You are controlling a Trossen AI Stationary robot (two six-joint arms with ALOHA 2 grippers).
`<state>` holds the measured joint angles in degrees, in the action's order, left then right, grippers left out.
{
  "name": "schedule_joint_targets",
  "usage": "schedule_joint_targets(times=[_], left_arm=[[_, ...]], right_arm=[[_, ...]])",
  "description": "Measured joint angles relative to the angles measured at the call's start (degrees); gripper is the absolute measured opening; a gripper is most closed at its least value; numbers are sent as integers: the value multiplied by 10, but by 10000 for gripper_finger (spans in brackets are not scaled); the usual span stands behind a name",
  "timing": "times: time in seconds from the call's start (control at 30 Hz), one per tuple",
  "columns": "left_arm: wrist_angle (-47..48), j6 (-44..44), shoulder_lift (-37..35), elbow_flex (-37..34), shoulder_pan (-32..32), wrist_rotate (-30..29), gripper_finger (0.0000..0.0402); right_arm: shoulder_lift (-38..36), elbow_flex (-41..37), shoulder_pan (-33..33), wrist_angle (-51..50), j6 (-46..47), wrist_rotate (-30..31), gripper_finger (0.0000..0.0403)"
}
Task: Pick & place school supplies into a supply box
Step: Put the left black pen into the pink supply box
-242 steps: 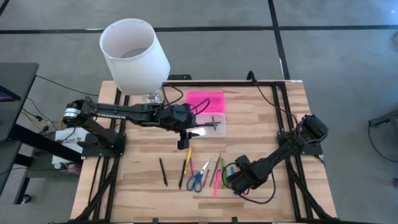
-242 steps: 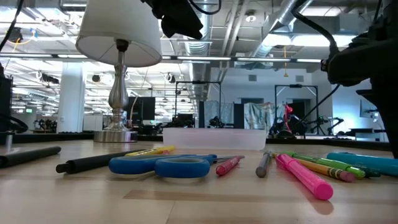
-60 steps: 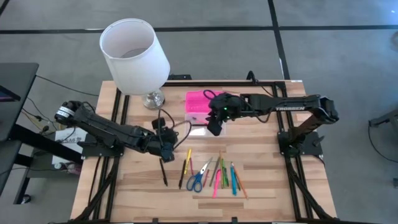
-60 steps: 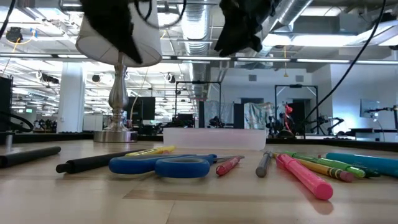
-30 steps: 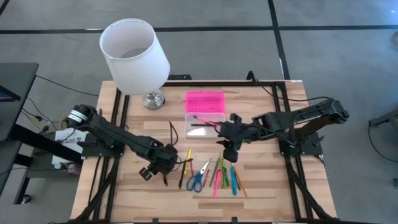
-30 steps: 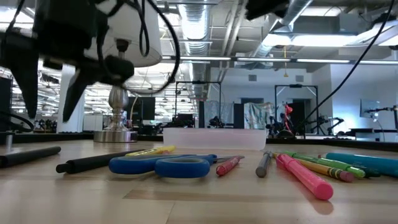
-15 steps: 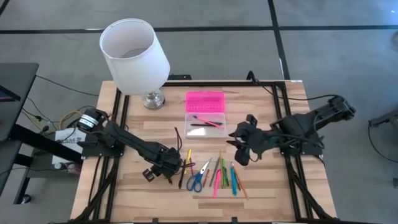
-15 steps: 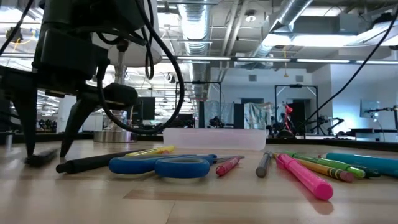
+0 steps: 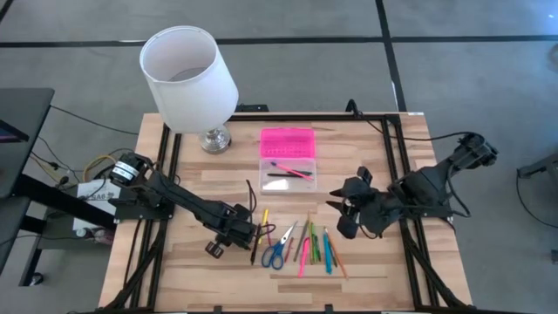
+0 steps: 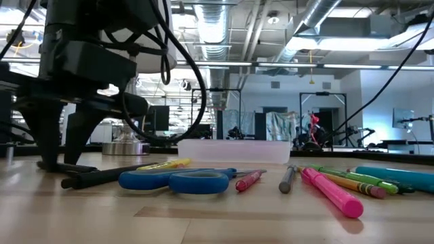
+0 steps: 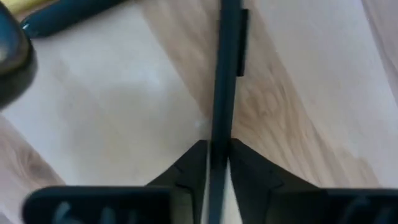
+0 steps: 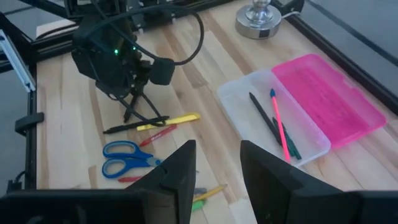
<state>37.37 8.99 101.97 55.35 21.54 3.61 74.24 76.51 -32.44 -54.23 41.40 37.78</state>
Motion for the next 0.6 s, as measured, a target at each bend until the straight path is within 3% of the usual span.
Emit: schedule_joint_targets(times=[0.17, 0.43, 0.6], left_arm=[[2, -80, 0, 0, 0, 0, 15], [6, -191, -5, -2, 1, -18, 36], [8, -223, -26, -5, 1, -25, 17]], right_arm=[[0, 0, -10, -6, 3, 14, 118], [0, 0, -10, -31, 11, 14, 118], [0, 0, -9, -50, 11, 13, 118]])
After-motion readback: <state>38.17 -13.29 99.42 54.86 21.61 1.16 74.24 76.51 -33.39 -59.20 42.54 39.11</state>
